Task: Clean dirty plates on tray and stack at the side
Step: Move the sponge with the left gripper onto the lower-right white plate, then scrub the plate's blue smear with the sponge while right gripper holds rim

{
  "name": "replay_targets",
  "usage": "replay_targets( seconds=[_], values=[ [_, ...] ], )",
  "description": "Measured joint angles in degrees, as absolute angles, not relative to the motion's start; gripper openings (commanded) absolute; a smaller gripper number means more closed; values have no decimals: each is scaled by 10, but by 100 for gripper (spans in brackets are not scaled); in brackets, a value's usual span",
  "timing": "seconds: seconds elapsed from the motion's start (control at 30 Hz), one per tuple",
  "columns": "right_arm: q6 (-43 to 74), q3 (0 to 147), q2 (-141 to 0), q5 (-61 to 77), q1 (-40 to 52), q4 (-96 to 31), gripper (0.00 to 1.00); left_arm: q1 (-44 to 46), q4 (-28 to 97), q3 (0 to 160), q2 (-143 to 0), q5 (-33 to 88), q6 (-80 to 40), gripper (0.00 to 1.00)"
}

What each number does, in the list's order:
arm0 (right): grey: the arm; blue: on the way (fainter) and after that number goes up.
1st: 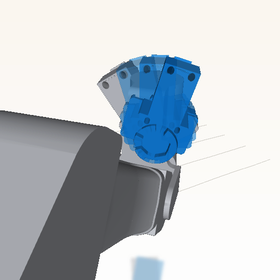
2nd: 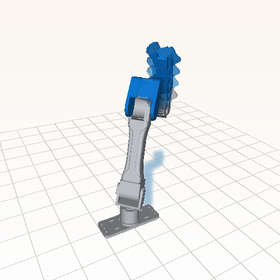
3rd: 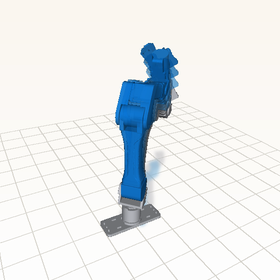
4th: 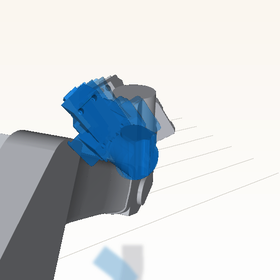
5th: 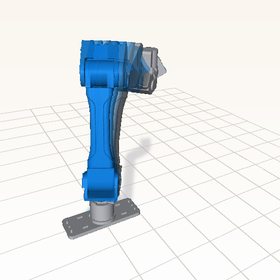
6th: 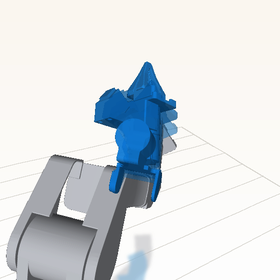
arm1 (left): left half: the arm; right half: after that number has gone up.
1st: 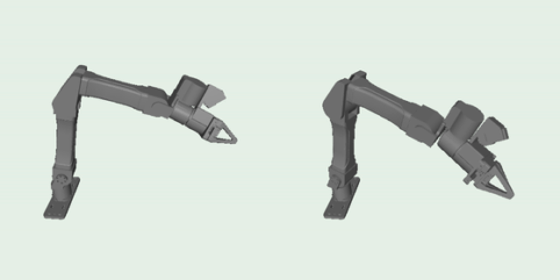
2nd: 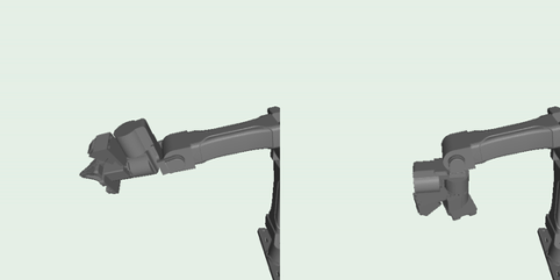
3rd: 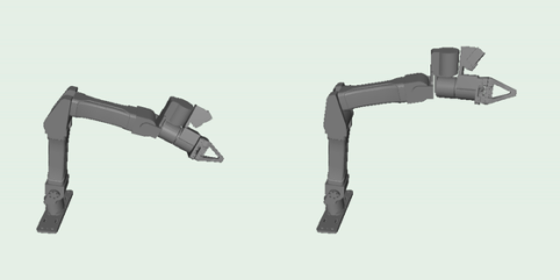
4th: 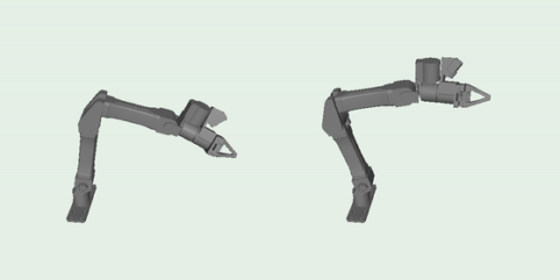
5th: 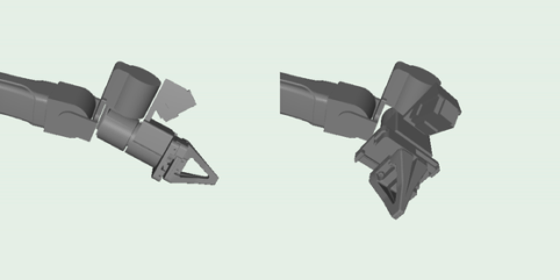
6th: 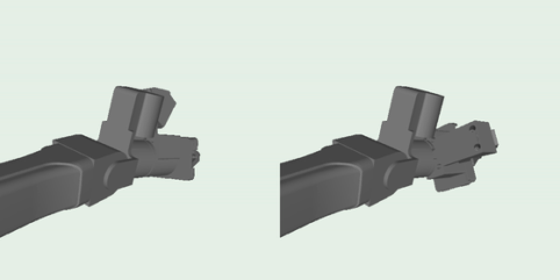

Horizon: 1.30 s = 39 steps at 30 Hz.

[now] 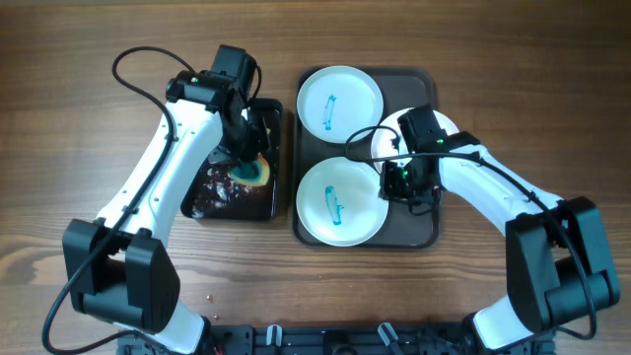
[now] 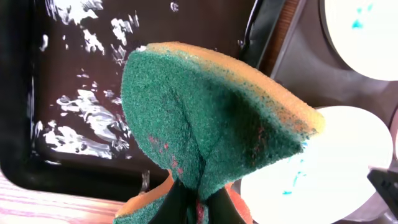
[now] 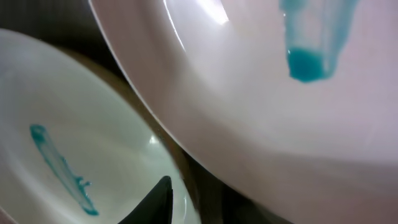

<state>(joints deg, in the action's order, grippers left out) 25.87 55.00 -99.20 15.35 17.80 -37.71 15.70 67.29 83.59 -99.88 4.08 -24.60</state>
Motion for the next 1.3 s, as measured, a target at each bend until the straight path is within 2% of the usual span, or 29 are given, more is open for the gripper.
replay_targets(
  seconds=[0.1,0.17,0.2,0.4,0.8,1.03,1.3],
  values=[
    [272,543,-994,154,178,-359,22,157,673,836,-999,46,-246,4],
    [282,539,-998,154,179,-350,6,157,673,836,-999,47,-246,4],
    [286,537,-1000,154,179,-347,4,157,673,836,-999,49,-246,4],
    [322,537,-1002,161,180,-337,4,168,641,836,-999,83,-245,4],
    [336,537,-1002,161,180,-338,4,289,465,768,-1004,108,-310,4],
    [336,537,-1002,161,180,-338,4,332,366,734,-1089,128,-341,4],
    [336,537,-1002,161,180,-338,4,350,375,744,-1130,89,-357,4]
  ],
)
